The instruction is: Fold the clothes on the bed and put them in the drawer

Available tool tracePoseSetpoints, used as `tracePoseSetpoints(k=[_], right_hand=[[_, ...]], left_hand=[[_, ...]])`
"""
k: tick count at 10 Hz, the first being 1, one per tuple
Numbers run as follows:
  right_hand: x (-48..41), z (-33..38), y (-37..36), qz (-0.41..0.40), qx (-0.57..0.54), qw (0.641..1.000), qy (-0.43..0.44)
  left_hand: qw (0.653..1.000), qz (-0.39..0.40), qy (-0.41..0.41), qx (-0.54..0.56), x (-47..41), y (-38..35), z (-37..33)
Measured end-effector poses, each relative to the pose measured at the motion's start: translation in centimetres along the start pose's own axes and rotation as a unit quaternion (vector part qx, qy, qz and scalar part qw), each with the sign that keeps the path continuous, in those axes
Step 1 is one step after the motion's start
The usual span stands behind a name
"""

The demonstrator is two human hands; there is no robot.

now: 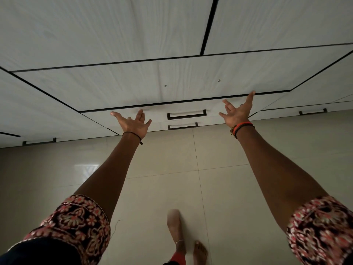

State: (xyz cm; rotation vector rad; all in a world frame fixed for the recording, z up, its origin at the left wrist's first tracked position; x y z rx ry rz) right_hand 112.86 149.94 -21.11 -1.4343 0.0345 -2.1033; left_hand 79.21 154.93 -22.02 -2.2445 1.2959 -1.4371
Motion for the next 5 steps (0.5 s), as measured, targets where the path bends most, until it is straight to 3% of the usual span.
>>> tracePoseSetpoints(k=[3, 4, 5], right_hand=[[-0.3, 0.5, -0.5, 0.014, 0.027, 0.999, 0.007], [0.0, -0.1, -0.9, 0.025, 0.035, 0.999, -0.008], [0.0, -0.8, -0.9, 0.024, 0.065, 0.997, -0.016]], left_hand=[[0.999, -0.005, -0.015, -0.039, -0.5, 0.0, -0.1], [0.993, 0.018, -0.011, -0.113, -0.2, 0.1, -0.2], [0.966, 0.035, -0.041, -0.252, 0.6, 0.8, -0.8]])
Point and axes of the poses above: each hand's wrist, its own x-axis away from the middle knuckle, its own y-axis out of the back of the hand, z = x × y, the point moved 8 cm from there along -x, towards the middle knuckle, and after that the axes turned 14 degrees about -y, right-handed, at the moved point
